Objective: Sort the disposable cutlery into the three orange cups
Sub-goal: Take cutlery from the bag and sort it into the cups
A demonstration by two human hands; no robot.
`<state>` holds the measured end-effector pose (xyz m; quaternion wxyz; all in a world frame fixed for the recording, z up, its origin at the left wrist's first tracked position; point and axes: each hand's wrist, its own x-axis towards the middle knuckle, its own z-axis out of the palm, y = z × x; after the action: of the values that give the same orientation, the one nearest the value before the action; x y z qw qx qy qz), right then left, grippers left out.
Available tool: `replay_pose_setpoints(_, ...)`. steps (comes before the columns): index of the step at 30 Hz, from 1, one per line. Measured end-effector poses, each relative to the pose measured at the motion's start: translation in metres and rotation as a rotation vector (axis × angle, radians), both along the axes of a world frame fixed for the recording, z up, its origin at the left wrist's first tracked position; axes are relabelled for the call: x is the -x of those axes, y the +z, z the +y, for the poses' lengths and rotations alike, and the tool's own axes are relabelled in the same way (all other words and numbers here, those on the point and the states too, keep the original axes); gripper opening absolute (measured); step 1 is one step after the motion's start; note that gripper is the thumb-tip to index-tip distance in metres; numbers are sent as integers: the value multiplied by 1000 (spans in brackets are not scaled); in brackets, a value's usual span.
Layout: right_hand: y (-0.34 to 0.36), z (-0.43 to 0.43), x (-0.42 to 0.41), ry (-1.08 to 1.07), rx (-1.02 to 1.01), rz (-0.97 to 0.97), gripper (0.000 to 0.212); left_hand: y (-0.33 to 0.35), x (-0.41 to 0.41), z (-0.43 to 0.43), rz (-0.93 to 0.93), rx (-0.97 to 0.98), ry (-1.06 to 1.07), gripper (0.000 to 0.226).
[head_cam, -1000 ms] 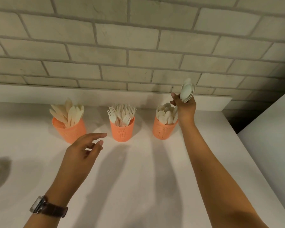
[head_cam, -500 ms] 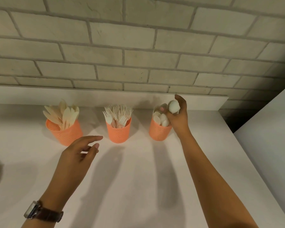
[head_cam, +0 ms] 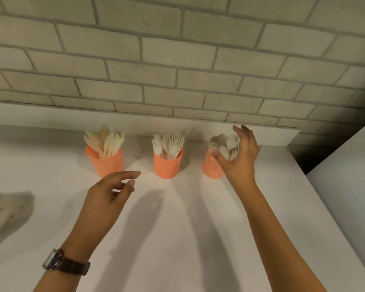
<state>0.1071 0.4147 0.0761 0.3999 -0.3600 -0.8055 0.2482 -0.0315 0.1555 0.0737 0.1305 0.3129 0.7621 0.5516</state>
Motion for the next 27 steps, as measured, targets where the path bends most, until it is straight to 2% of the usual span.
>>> replay_pose_setpoints(3,-2,-63,8,139,-51,53,48,3,8,-32,-18,-18,19,24)
replay_pose_setpoints(7,-15,-151,33,321,-25,89,24,7,29,-93,5,6,57,24)
replay_pose_setpoints(9,-21,-196,53,374,76,83,16,8,46,-133,39,46,104,24)
replay_pose_setpoints(12,-33,-259,89,418,261,84,15,13,73,-199,114,111,153,24)
replay_pose_setpoints(15,-42,-312,129,456,346,91,7,16,100,-260,194,143,212,23)
replay_pose_setpoints(22,-49,-396,211,587,360,1,13,-12,173,-350,383,245,485,19)
replay_pose_setpoints(25,-46,-409,236,677,292,-107,17,-21,194,-359,297,283,541,17)
replay_pose_setpoints(27,-46,-413,249,743,244,-202,15,-27,204,-359,200,300,504,17)
